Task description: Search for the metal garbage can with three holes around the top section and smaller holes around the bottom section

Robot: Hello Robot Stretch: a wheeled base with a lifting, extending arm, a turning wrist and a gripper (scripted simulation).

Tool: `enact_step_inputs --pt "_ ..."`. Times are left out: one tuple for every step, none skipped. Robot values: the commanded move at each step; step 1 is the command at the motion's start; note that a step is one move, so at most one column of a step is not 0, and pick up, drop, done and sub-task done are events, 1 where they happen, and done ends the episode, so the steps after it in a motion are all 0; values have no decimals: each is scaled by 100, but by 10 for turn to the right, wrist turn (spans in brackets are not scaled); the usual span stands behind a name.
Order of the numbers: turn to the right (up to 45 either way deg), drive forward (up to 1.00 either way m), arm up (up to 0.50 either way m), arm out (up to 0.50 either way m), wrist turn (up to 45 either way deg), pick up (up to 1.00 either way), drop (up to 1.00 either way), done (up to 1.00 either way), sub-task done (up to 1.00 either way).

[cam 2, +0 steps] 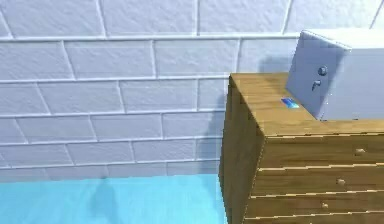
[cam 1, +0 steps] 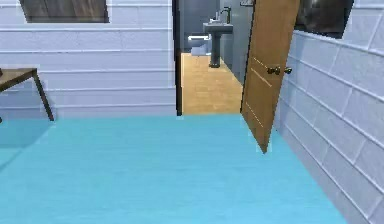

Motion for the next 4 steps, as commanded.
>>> enact_step_inputs --pt "0 100 0 0 0 0 0 0 0" --pt "0 100 0 0 0 0 0 0 0" --pt "180 0 0 0 0 0 0 0 0" --pt "0 10 0 0 0 0 0 0 0"
